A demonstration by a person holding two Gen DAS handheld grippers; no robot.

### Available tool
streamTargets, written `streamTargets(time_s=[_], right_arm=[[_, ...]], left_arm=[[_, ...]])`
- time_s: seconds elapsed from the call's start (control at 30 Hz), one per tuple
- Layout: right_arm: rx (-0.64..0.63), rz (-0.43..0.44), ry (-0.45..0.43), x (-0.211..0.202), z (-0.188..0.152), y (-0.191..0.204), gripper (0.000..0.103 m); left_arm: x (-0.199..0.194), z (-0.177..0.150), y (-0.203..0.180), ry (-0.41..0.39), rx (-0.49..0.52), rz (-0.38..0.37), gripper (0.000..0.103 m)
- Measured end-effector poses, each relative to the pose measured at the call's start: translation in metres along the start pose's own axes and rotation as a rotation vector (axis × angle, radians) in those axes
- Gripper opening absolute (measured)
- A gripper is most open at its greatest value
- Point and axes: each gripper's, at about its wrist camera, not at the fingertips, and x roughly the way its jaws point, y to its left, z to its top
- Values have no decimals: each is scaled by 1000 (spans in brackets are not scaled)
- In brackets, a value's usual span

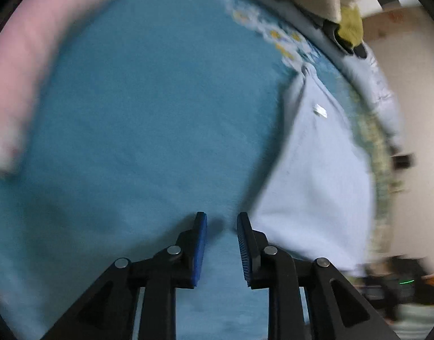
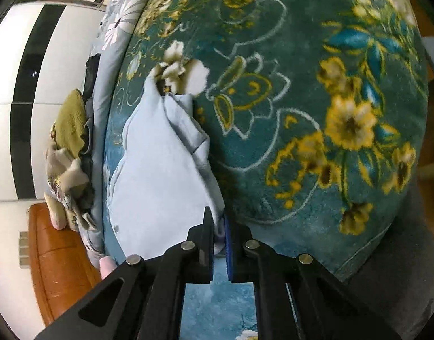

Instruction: Fold clothes

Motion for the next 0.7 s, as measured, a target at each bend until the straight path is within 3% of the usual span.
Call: streamTargets(time_s=[0.07, 0.2, 0.3, 0.43, 0.5, 0.67, 0.7], right_arm=[[-38, -34, 0, -3, 0, 5, 6], [-85, -69, -20, -12, -3, 19, 6], [-165, -82, -62, -27, -9, 46, 6], [-334, -137, -90, -27, -20, 104, 6], [-450, -169, -106, -20, -32, 139, 6], [-840, -100, -88, 4, -103, 245, 6], [-923, -83, -64, 13, -123, 261, 6]], left_arm=[[2, -6, -42, 1, 98, -107, 24], [46, -23, -144, 94, 339, -219, 24], [84, -39, -177, 171, 386, -188, 23], [98, -45, -181, 181, 375, -169, 22], [91, -43, -169, 198, 319, -239, 22], [38, -28, -79, 129, 95, -374, 22], [28, -27, -60, 105, 66, -365, 22]])
